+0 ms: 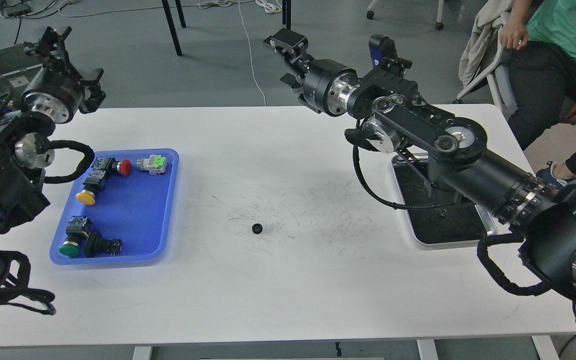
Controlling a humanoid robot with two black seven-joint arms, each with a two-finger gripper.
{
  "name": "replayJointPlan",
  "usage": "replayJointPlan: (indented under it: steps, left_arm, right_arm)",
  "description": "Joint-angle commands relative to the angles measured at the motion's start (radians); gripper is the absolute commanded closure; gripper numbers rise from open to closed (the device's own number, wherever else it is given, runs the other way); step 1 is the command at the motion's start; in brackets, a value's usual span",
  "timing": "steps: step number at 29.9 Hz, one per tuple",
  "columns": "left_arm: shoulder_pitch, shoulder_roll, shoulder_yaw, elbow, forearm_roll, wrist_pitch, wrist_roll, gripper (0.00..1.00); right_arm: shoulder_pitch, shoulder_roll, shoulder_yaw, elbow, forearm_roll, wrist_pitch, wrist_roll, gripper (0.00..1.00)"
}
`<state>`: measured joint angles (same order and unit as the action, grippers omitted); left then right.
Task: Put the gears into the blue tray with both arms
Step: 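Withdraw the right arm and raise the left arm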
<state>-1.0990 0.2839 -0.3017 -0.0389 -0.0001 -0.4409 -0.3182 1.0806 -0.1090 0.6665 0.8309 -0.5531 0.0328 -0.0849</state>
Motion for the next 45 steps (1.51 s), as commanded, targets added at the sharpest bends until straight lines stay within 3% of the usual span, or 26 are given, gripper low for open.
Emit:
replayJointPlan:
  steps: [1,7,16,21,25,34,38,41,45]
  left_arm:
    - [-0.044,0.006,0.139,0.001,0.032,-0.001,0.013,0.01]
    - [-0.153,0.008,0.286,0.001,0.136,-0.048,0.031,0.01]
    - [-0.281,-0.072,0.291,-0.01,0.353,-0.048,0.031,0.01]
    - [-0.295,-0.146,0.291,-0.015,0.4,-0.048,0.031,0.01]
    - [-0.294,-0.132,0.277,-0.013,0.376,-0.048,0.03,0.01]
    - [-0.266,-0.08,0.282,-0.012,0.25,-0.048,-0.018,0.01]
    - [-0.256,-0.071,0.289,-0.009,0.255,-0.048,0.011,0.01]
    - [-0.252,-0.04,0.291,-0.024,0.256,-0.048,0.071,0.01]
    - [-0.252,0.026,0.321,-0.194,0.272,-0.048,0.087,0.01]
  right_arm:
    - [-0.039,-0.158,0.084,0.025,0.209,0.025,0.001,0.15]
    - [-0.161,-0.343,0.171,0.008,0.481,0.17,0.007,0.15]
    - [-0.329,-0.445,0.312,0.007,0.584,0.265,0.001,0.15]
    - [-0.334,-0.449,0.315,-0.03,0.601,0.271,0.004,0.15]
    - [-0.334,-0.449,0.321,-0.032,0.607,0.266,0.01,0.14]
    - [-0.334,-0.457,0.321,-0.032,0.607,0.266,0.011,0.13]
    - [-0.334,-0.456,0.32,-0.03,0.607,0.265,0.011,0.13]
    - [-0.335,-0.456,0.315,-0.032,0.605,0.263,0.011,0.13]
    - [-0.334,-0.454,0.309,-0.032,0.605,0.263,0.011,0.12]
